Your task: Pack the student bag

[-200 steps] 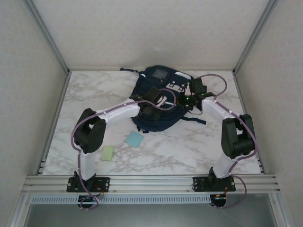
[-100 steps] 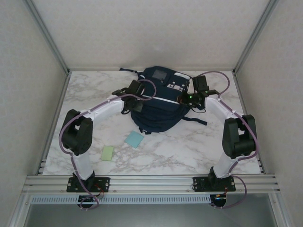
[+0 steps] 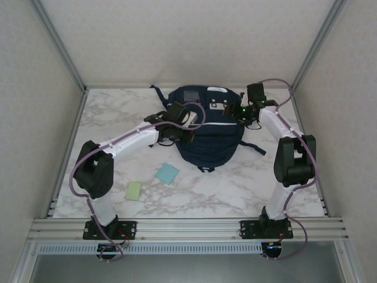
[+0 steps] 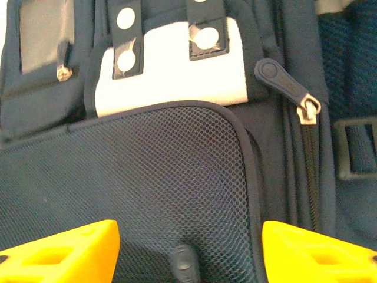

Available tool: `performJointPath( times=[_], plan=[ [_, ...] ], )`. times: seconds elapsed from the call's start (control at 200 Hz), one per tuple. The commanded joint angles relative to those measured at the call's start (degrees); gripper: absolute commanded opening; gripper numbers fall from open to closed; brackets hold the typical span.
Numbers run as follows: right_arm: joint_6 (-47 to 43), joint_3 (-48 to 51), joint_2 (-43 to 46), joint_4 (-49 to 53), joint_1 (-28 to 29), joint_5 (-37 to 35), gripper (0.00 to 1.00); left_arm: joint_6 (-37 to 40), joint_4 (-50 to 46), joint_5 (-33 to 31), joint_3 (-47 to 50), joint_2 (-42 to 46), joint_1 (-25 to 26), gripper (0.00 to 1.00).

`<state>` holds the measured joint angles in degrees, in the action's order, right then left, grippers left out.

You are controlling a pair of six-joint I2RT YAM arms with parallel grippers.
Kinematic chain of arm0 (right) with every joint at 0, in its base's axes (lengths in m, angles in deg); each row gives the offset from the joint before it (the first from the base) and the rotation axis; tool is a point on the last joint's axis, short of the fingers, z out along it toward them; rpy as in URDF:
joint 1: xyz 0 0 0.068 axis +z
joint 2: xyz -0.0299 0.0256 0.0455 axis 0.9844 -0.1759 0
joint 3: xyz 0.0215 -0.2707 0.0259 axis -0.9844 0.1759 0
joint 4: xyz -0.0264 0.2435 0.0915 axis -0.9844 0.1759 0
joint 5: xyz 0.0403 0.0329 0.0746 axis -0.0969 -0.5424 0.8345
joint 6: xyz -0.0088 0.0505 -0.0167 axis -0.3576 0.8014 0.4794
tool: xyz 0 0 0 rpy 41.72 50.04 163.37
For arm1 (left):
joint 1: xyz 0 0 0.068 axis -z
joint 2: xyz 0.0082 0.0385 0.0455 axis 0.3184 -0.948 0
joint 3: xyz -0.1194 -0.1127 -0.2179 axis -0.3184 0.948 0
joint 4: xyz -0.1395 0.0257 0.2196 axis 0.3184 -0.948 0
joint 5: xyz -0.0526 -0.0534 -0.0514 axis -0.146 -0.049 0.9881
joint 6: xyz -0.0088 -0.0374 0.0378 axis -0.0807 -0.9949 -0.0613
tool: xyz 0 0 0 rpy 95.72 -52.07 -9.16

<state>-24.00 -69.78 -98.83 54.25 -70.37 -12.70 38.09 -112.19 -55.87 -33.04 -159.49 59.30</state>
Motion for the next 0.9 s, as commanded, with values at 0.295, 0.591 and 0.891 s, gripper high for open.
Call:
performJointPath(
  times=[0.295,0.591,0.891],
  plan=[
    [20.8,24.09,22.42,-12.2,-0.01,4.41,0.76,-1.78,1.13,8.8,-10.77,-9.06,4.66,0.0],
    [32.95,31.5,19.83,-27.87,3.85,10.83,0.72,-1.38,0.79,8.61,-9.85,-8.58,5.75,0.0],
    [33.41,32.15,15.61,-33.23,5.46,6.92,0.0,0.33,-0.31,-1.7,-5.75,-5.98,4.88,0.0]
  ],
)
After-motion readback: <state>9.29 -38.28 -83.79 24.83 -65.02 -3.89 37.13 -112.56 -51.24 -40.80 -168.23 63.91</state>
